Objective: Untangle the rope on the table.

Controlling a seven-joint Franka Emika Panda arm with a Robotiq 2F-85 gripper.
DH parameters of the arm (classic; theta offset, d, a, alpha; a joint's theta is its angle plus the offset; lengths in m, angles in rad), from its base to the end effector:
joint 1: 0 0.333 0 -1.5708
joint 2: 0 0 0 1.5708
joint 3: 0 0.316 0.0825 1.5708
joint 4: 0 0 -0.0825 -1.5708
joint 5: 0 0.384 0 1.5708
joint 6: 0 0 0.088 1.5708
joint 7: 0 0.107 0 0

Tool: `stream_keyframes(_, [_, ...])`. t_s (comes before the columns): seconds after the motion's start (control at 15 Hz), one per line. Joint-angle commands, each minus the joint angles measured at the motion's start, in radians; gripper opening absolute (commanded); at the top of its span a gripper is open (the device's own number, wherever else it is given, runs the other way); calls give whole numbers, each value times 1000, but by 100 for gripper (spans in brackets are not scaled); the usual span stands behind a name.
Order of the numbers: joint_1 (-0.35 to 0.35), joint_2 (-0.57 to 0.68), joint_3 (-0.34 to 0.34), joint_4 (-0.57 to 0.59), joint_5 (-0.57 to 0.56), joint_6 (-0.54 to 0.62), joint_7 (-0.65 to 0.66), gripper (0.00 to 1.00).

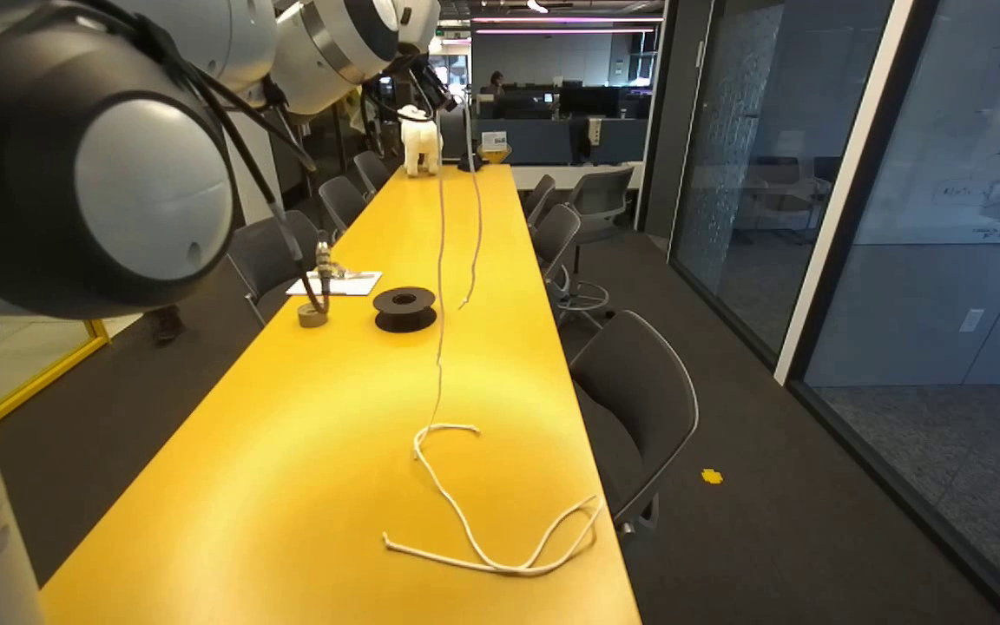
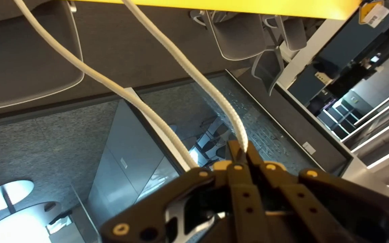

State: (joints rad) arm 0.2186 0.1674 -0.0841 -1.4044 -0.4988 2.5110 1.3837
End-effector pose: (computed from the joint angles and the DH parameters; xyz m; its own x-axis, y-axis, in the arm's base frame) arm 0.6489 0.0979 0.7201 0.2148 -0.7604 0.6129 -0.4997 -0.6247 -0.6000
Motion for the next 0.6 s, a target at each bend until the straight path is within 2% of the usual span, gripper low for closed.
stream_keyframes(0.0, [-18,-48,43,-136,130,111,-115,4])
stream_keyframes(0.27, [-63,-24,136,-226,455,135,-407,4])
stream_keyframes(0.53, [-100,20,203,-240,752,37,-706,4])
